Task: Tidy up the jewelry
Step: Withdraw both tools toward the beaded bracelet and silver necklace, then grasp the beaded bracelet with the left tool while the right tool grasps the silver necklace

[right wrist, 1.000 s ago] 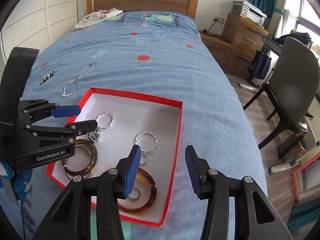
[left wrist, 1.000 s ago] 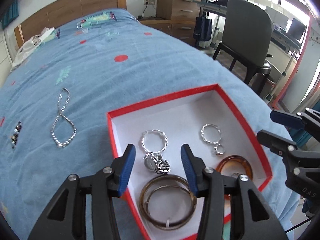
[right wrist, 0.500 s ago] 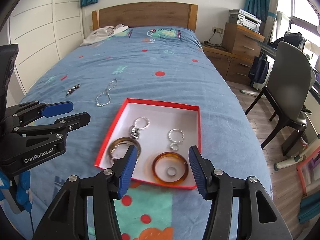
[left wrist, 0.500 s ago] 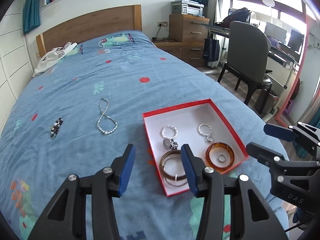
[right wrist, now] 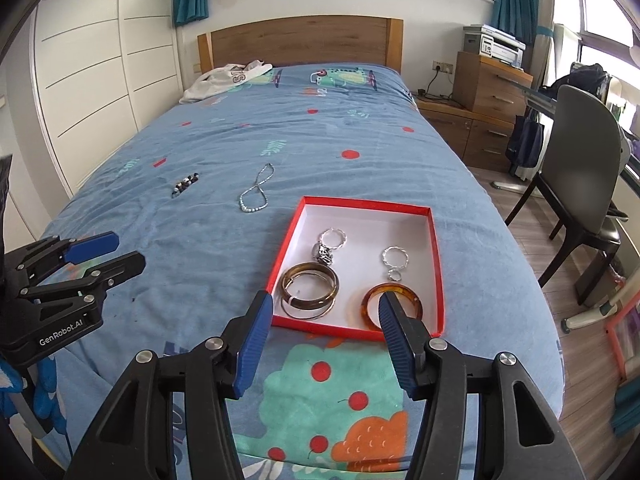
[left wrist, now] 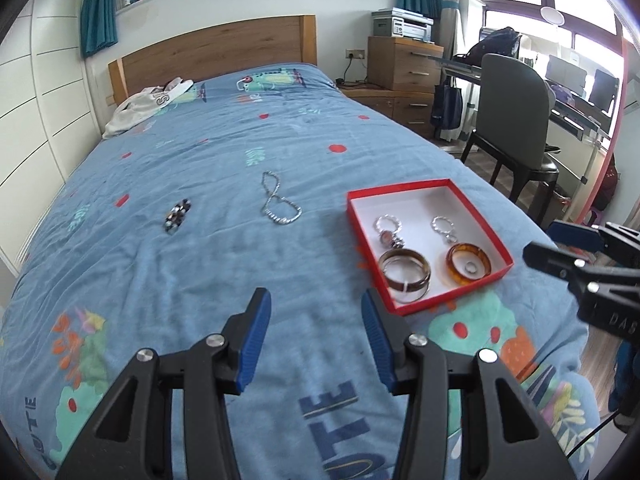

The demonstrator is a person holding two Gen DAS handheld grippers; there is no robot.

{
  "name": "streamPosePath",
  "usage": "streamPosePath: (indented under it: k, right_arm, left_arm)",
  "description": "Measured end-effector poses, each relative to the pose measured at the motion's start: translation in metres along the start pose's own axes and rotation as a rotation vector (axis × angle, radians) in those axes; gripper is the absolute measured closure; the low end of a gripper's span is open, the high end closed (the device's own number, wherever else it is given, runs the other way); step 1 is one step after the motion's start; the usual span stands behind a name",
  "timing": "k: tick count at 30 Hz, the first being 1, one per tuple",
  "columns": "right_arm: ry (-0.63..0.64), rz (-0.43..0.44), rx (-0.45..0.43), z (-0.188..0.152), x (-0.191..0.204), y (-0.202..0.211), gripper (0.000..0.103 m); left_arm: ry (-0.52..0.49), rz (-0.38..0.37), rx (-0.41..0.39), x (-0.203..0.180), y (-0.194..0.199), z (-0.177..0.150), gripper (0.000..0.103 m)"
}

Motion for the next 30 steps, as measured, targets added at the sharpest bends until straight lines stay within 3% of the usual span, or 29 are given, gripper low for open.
streamPosePath:
  k: [17, 25, 30]
  right_arm:
    - [0.033, 0.045, 0.028, -0.004, 0.065, -0.016, 0.046]
    - [0.069, 0.089, 0.058, 0.003, 0.102, -0.043, 0.045]
    - [0.090, 0.126, 0.081, 0.016, 0.124, -0.075, 0.045]
  left_arm:
    - [0.161, 0.116, 0.003, 0.095, 0.011, -0.033, 0.058]
    - [0.251, 0.152, 0.064, 0.153, -0.007, -0.057, 0.058]
    - [0.280, 0.168, 0.091, 0.185, -0.031, -0.054, 0.057]
Point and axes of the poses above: each gripper's, at about its wrist camera, not at the fingertips, and y roughly against the way its jaws point, x to its left, z to its top, the point moved 10 cm from there along -y, roughly the way its jaws point, and after that the axes turned 2 degrees about -y, right-handed, at the moved point
